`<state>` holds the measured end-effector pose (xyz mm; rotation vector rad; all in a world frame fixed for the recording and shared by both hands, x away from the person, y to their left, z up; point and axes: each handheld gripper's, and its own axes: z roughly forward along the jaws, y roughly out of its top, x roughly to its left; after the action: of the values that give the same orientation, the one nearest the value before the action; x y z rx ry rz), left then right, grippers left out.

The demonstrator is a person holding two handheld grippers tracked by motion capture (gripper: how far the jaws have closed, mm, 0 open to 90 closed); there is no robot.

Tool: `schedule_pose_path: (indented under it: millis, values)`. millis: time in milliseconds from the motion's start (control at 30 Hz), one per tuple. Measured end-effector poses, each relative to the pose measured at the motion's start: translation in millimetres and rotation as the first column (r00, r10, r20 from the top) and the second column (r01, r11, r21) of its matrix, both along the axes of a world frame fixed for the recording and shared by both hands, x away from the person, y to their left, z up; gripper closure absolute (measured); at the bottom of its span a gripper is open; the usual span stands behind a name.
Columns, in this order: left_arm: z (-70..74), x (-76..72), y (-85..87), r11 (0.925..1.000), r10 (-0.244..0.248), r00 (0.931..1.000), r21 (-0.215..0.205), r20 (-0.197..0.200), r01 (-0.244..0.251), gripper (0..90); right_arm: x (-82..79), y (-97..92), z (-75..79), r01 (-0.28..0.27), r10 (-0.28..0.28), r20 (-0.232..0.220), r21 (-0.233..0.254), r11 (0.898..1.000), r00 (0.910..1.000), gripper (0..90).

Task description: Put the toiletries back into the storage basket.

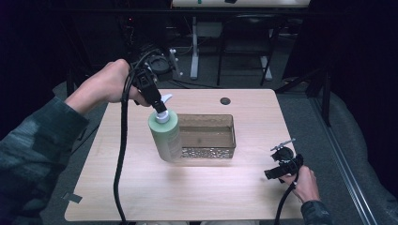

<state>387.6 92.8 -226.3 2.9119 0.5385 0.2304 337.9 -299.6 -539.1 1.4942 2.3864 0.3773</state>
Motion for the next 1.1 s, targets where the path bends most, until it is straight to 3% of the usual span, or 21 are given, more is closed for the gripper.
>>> schedule_pose_path:
  millis: [467,900,1100]
  values:
    - [16.3,13.7,-4.2,0.9998,0.013,0.9998,0.012,0.013,-0.014,63.0,-0.1,-0.3,-0.2,-0.002,0.002,0.001,-0.006,1.0,1.0,5.2]
    - [17.0,27.5,-10.7,0.9996,0.028,0.9996,0.008,0.005,-0.028,63.0,-0.6,0.0,0.4,0.002,-0.002,0.002,0.003,1.0,1.0,4.0]
    - [15.5,31.9,-12.7,0.9991,0.037,0.999,0.017,0.026,-0.038,63.1,-0.1,-0.5,-0.4,0.004,-0.004,0.006,0.009,1.0,1.0,0.1]
